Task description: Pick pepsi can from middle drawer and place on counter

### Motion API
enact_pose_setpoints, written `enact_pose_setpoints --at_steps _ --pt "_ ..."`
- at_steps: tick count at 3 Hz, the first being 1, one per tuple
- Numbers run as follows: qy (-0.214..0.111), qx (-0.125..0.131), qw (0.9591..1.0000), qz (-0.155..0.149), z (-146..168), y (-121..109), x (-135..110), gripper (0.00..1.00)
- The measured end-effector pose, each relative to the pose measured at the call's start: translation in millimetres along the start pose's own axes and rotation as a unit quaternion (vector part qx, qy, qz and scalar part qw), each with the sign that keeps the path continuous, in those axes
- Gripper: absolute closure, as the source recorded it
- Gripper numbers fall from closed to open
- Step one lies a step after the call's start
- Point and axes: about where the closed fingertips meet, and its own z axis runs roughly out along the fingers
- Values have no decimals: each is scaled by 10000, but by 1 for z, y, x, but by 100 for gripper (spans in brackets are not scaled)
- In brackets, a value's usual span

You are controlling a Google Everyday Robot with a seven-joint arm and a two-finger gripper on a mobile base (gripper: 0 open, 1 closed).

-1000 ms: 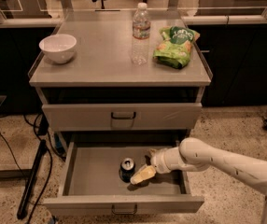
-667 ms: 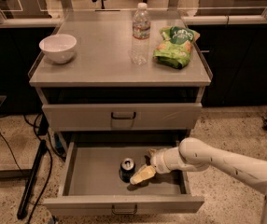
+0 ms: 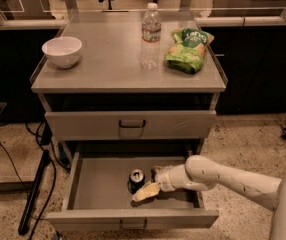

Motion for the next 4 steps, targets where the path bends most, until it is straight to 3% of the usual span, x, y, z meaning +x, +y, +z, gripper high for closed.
enact_pose_setpoints --at_steps 3,4 --pt "-316 -224 9991 153 45 -1 -6 0" --pt "-317 -224 9991 155 45 -1 -5 5"
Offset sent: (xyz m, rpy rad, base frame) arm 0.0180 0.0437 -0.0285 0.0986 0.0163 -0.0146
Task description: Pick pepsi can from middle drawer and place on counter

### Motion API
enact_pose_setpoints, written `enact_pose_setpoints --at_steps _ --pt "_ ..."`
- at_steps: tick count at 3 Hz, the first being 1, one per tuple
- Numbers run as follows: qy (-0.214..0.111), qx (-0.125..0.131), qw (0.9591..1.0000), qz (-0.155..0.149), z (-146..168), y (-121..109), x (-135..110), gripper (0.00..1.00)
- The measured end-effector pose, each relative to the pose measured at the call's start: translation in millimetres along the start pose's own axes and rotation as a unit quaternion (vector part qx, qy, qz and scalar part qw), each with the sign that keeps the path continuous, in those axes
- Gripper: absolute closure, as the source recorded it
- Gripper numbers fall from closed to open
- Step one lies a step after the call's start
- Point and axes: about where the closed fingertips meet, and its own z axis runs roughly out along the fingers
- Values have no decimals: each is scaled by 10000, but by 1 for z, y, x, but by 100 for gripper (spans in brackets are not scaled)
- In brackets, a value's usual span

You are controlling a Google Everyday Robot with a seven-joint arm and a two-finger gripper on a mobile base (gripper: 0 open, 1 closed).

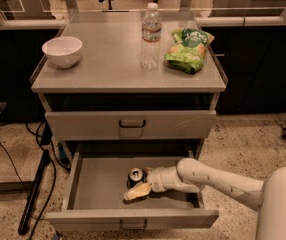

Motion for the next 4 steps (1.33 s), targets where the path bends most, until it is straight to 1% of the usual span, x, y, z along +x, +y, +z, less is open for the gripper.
enact_pose_setpoints --at_steps 1,3,4 --pt "0 0 10000 0 0 0 0 32" --pt "0 -1 10000 0 0 0 0 78" --pt "-1 -1 10000 0 0 0 0 99"
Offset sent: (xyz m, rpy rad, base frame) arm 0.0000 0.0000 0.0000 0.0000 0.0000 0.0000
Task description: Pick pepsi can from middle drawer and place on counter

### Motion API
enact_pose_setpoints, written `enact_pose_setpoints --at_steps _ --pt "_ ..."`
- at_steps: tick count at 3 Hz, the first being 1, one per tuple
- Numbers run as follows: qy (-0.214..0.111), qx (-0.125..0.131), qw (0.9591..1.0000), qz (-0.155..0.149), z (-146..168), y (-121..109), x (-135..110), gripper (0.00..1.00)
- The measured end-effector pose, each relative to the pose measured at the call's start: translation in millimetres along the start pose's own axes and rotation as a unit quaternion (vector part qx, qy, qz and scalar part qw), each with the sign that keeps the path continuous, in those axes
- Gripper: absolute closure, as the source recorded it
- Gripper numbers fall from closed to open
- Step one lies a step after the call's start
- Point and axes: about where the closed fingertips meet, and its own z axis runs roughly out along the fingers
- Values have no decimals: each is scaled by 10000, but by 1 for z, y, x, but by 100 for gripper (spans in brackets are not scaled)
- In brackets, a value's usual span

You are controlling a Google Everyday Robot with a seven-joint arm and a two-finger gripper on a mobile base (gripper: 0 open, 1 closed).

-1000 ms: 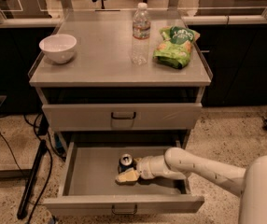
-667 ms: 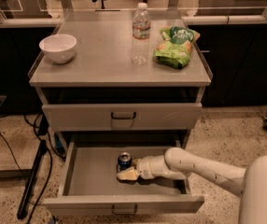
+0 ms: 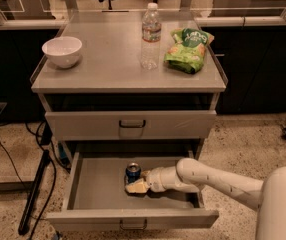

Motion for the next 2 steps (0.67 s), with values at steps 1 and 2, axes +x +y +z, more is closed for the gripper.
enact_pose_setpoints --at_steps 1,2 --pt "-215 81 9997 -124 -10 12 -15 100" --pt "-478 290 9980 -308 -33 30 -34 100"
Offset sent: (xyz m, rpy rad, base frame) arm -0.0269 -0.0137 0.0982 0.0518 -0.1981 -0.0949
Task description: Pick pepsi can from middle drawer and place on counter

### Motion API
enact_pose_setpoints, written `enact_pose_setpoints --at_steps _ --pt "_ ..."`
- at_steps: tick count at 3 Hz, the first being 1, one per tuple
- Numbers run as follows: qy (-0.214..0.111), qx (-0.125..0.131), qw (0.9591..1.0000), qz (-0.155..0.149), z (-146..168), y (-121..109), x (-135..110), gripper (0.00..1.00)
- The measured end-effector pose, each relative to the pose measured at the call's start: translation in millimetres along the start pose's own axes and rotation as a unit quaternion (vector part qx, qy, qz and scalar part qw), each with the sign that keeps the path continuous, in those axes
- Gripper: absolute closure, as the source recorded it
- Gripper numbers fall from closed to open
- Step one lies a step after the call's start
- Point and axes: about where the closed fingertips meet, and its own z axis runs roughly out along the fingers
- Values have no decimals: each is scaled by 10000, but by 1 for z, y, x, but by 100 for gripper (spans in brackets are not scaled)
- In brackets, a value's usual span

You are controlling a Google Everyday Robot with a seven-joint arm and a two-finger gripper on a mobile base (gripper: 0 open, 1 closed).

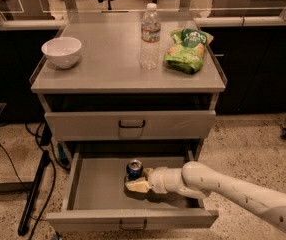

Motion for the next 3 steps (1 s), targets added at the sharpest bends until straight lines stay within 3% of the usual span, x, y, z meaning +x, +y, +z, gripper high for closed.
enact_pose_setpoints --at_steps 1,2,3 --pt "-124 202 9996 -180 -30 16 -23 100" --pt "-117 218 9995 -212 -34 18 -25 100" --pt "-106 236 9993 -257 -37 18 -43 100"
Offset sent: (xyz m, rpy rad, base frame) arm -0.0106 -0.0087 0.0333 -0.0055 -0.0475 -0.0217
